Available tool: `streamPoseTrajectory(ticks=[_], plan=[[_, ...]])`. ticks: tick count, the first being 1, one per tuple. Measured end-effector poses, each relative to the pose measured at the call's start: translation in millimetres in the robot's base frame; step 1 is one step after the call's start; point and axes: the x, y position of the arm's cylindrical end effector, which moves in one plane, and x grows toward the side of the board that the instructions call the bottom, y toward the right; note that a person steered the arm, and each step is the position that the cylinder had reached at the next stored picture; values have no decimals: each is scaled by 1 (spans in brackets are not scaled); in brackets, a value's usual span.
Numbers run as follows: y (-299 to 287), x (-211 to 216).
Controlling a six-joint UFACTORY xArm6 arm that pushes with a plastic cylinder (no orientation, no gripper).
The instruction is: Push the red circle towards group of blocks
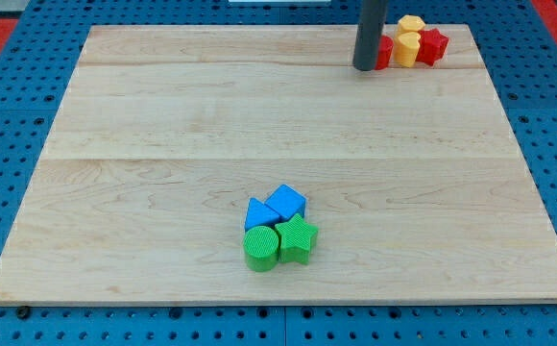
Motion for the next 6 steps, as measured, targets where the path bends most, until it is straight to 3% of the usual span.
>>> streamPoseTrajectory(ticks=[2,4,6], plan=[[7,-22],[-27,-24],[-4,-45]])
